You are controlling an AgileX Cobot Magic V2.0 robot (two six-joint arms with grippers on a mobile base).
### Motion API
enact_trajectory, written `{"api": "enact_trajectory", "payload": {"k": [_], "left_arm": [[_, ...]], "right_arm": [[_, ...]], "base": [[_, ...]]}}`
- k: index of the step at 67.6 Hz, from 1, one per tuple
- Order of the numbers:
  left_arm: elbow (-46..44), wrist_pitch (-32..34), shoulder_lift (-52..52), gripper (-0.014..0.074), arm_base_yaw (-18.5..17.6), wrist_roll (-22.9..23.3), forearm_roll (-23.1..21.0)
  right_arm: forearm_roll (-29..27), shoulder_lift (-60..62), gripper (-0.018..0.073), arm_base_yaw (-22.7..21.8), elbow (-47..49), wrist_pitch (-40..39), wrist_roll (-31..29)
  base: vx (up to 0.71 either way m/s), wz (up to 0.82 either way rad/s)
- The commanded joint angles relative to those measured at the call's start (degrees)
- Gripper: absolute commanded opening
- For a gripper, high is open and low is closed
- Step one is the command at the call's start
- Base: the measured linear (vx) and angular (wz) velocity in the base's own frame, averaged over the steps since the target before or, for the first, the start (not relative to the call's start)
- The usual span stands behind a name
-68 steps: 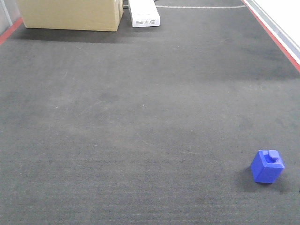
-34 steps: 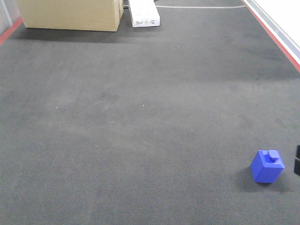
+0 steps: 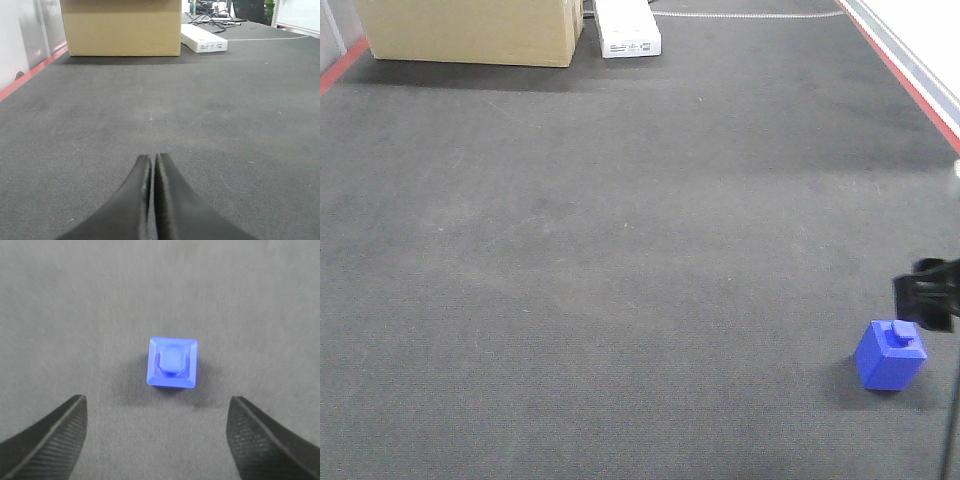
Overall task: Pour parts from conveyor to right shelf
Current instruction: 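Lower the right gripper over the blue block and close on it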
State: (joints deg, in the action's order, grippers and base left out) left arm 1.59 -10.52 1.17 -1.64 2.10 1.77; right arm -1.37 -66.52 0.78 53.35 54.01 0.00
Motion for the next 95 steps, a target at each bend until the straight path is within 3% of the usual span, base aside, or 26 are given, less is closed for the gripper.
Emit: {"api": "enact_trajectory", "payload": {"k": [1, 28, 61, 72, 89, 95], "left_arm": [[-1.08, 4.12, 0.19, -0.0006, -0.28, 0.42, 0.00], [-1.08, 4.12, 0.19, -0.0006, -0.28, 0.42, 0.00], [-1.08, 4.12, 0.19, -0.0006, -0.28, 0.42, 0.00], [-1.08, 4.12, 0.19, -0.0006, -0.28, 0.42, 0.00], [-1.08, 4.12, 0.19, -0.0006, -0.28, 0.42, 0.00], [-1.08, 4.12, 0.19, -0.0006, -0.28, 0.42, 0.00]], "right_arm": [[0.68, -3.72, 0.0562, -0.33, 3.95, 0.22, 0.00], [2.77, -17.84, 0.0561, -0.33, 5.62, 1.01, 2.09], [4.74, -24.77, 0.0533, -0.43, 5.62, -3.68, 4.85], [5.04, -26.51, 0.0411, -0.43, 6.13, -4.48, 4.91], [5.79, -24.18, 0.0053, -0.36, 6.18, -5.62, 4.85], [5.72, -21.62, -0.0015, -0.36, 6.12, -6.45, 4.85]], "base": [[0.00, 0.00], [0.00, 0.00], [0.00, 0.00], [0.00, 0.00], [0.00, 0.00], [0.00, 0.00]]}}
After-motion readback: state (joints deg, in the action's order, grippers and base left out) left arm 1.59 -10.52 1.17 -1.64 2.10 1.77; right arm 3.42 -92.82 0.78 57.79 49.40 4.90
